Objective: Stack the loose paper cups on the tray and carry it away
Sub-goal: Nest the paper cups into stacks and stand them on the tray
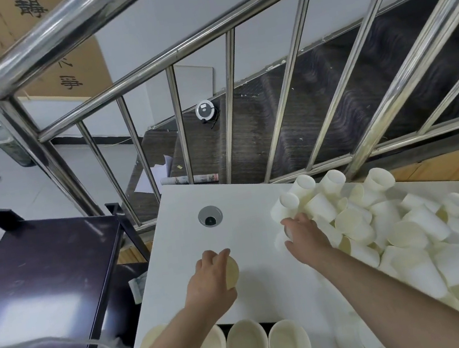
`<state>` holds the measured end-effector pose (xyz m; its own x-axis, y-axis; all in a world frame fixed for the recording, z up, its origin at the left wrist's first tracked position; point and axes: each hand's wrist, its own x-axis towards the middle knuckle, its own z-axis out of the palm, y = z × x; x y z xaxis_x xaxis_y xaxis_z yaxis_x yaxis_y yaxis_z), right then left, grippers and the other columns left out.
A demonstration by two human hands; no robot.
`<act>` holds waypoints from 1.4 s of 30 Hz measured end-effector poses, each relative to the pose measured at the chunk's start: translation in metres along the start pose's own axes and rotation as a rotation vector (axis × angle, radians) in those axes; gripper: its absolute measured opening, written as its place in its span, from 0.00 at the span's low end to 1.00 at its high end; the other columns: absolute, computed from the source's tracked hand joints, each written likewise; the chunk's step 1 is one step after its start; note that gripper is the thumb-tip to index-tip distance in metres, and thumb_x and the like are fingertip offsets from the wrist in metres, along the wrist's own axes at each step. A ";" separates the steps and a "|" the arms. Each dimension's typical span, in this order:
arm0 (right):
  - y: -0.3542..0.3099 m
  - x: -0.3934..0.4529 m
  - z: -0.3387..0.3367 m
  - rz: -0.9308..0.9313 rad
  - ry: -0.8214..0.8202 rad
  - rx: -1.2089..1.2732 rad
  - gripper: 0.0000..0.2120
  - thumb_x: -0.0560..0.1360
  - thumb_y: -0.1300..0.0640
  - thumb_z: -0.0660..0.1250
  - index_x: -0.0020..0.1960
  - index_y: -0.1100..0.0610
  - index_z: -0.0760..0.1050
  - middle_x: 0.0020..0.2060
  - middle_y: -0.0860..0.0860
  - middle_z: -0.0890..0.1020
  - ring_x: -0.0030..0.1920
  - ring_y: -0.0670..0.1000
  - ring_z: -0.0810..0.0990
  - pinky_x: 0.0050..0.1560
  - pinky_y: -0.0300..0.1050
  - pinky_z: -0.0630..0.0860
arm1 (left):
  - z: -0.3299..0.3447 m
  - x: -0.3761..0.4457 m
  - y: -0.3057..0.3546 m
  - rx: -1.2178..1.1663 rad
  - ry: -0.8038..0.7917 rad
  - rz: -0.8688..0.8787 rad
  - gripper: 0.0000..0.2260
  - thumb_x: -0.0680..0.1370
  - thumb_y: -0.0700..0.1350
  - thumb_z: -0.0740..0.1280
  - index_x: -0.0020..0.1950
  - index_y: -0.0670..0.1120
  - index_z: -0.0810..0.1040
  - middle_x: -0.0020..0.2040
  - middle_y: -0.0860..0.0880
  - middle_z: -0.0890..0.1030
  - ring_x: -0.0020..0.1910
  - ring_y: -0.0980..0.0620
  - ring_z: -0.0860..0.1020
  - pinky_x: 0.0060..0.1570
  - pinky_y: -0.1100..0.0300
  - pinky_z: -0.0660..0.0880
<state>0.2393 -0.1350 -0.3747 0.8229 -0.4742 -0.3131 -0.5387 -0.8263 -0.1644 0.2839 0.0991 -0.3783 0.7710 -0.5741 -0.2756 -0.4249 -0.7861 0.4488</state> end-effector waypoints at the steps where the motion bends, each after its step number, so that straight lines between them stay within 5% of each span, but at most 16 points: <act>1: 0.000 0.000 0.002 0.001 -0.003 0.009 0.20 0.79 0.56 0.63 0.70 0.51 0.66 0.64 0.53 0.65 0.62 0.56 0.69 0.57 0.49 0.73 | 0.000 0.000 0.000 0.002 -0.005 -0.003 0.33 0.72 0.46 0.66 0.74 0.53 0.56 0.67 0.50 0.62 0.66 0.48 0.65 0.53 0.57 0.74; 6: -0.003 -0.008 0.010 -0.019 0.015 0.121 0.21 0.78 0.54 0.63 0.70 0.50 0.67 0.64 0.52 0.67 0.63 0.55 0.70 0.58 0.47 0.71 | 0.006 0.004 -0.001 0.016 -0.025 0.002 0.34 0.72 0.45 0.66 0.74 0.53 0.56 0.68 0.50 0.62 0.66 0.48 0.65 0.53 0.57 0.74; 10: -0.011 -0.013 0.010 0.122 0.064 0.719 0.16 0.77 0.55 0.65 0.64 0.51 0.74 0.60 0.51 0.75 0.56 0.53 0.76 0.58 0.48 0.74 | 0.008 0.005 -0.002 0.022 -0.027 0.009 0.37 0.70 0.52 0.69 0.75 0.54 0.55 0.69 0.50 0.62 0.66 0.48 0.66 0.58 0.56 0.70; 14: -0.028 -0.026 -0.005 0.354 -0.190 1.396 0.09 0.78 0.57 0.62 0.54 0.54 0.79 0.49 0.54 0.76 0.42 0.53 0.75 0.37 0.47 0.77 | 0.005 0.005 0.005 -0.075 0.087 0.041 0.43 0.67 0.65 0.69 0.76 0.54 0.53 0.71 0.52 0.63 0.68 0.50 0.66 0.64 0.54 0.65; 18: -0.038 -0.034 -0.010 0.394 -0.370 1.602 0.13 0.77 0.57 0.61 0.54 0.60 0.81 0.46 0.57 0.76 0.39 0.54 0.75 0.34 0.45 0.74 | -0.003 0.003 0.020 -0.368 0.214 0.149 0.44 0.65 0.65 0.71 0.76 0.52 0.57 0.68 0.53 0.67 0.64 0.54 0.70 0.59 0.58 0.70; 22: -0.039 -0.041 -0.007 0.333 -0.402 1.522 0.13 0.76 0.56 0.62 0.55 0.59 0.82 0.47 0.57 0.79 0.41 0.55 0.79 0.39 0.47 0.78 | -0.008 -0.002 0.031 -0.439 0.296 0.213 0.37 0.66 0.62 0.69 0.72 0.52 0.63 0.61 0.57 0.71 0.58 0.58 0.72 0.52 0.67 0.68; 26: -0.037 -0.049 -0.006 0.092 -0.012 1.123 0.09 0.77 0.47 0.66 0.49 0.51 0.82 0.48 0.46 0.84 0.48 0.48 0.80 0.47 0.40 0.75 | -0.007 -0.001 0.028 -0.324 0.299 0.212 0.36 0.66 0.56 0.72 0.71 0.51 0.65 0.61 0.54 0.72 0.58 0.53 0.73 0.54 0.60 0.72; 30: -0.038 -0.054 -0.002 -0.169 0.008 0.936 0.07 0.75 0.49 0.70 0.51 0.48 0.81 0.49 0.42 0.82 0.35 0.45 0.77 0.40 0.35 0.72 | -0.002 0.003 0.026 -0.198 0.270 0.216 0.36 0.67 0.56 0.73 0.72 0.51 0.64 0.62 0.52 0.72 0.59 0.50 0.73 0.55 0.54 0.73; 35: -0.039 -0.051 0.003 -0.071 0.031 0.742 0.12 0.75 0.62 0.63 0.55 0.52 0.79 0.47 0.42 0.80 0.37 0.47 0.79 0.41 0.39 0.75 | 0.005 0.003 0.023 -0.093 0.216 0.200 0.38 0.69 0.59 0.70 0.75 0.53 0.59 0.65 0.53 0.69 0.65 0.49 0.68 0.61 0.55 0.67; 42: -0.027 -0.048 0.020 0.043 -0.088 0.474 0.13 0.75 0.65 0.59 0.56 0.57 0.76 0.51 0.51 0.80 0.50 0.53 0.79 0.52 0.52 0.79 | 0.007 0.000 0.002 0.085 0.000 0.025 0.38 0.71 0.57 0.69 0.76 0.54 0.53 0.74 0.48 0.57 0.74 0.46 0.55 0.67 0.52 0.62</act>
<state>0.2101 -0.0839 -0.3742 0.7907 -0.4602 -0.4037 -0.6117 -0.5671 -0.5515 0.2796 0.0958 -0.3834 0.7600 -0.5934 -0.2651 -0.4826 -0.7885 0.3814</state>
